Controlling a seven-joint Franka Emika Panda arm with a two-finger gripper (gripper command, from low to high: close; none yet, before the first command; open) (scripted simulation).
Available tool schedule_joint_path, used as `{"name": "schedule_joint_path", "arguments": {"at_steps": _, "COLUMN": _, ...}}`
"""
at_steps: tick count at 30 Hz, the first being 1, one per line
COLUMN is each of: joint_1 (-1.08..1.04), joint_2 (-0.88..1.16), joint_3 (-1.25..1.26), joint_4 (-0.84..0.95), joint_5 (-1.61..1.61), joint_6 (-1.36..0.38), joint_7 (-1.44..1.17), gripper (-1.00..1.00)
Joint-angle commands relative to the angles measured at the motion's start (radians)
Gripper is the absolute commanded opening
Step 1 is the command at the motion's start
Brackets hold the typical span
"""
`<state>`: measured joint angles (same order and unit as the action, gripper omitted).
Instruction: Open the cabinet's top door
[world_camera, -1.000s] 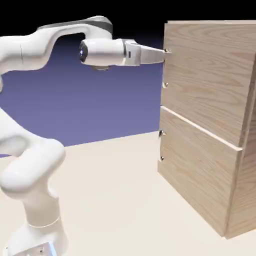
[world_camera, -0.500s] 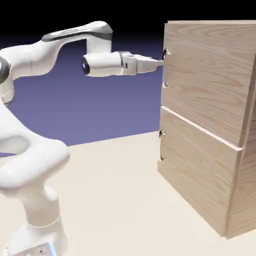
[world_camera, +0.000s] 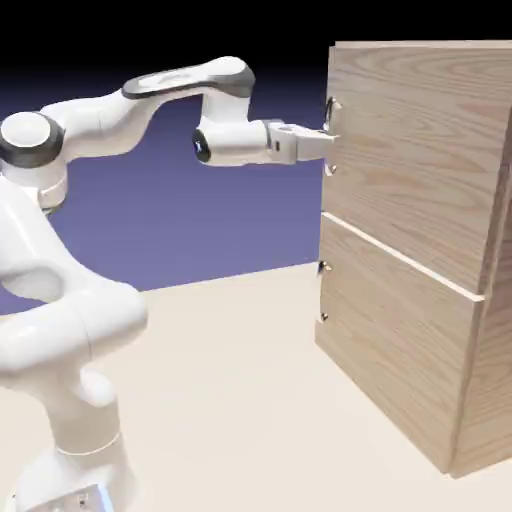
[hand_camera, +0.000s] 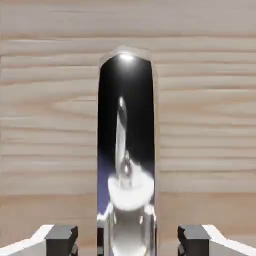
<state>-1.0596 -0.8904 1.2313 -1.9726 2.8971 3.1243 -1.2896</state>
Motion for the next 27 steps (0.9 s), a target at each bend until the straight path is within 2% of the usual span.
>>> {"name": "schedule_joint_path", "arguments": {"at_steps": 1, "joint_1": 0.036, "joint_2": 0.008, "joint_3": -0.023, "joint_4": -0.027, "joint_5": 0.0, "joint_6": -0.013, "joint_7": -0.015, "gripper": -1.0}}
{"name": "schedule_joint_path", "arguments": {"at_steps": 12, "joint_1": 0.435, "joint_2": 0.084, "joint_3": -0.303, "joint_4": -0.263, "joint_5": -0.005, "joint_6": -0.117, "joint_7": -0.202, "gripper": -1.0}}
{"name": "schedule_joint_path", "arguments": {"at_steps": 27, "joint_1": 0.979, "joint_2": -0.019, "joint_3": -0.727, "joint_4": -0.574, "joint_5": -0.345, "joint_6": -0.199, "joint_7": -0.093, "gripper": -1.0}}
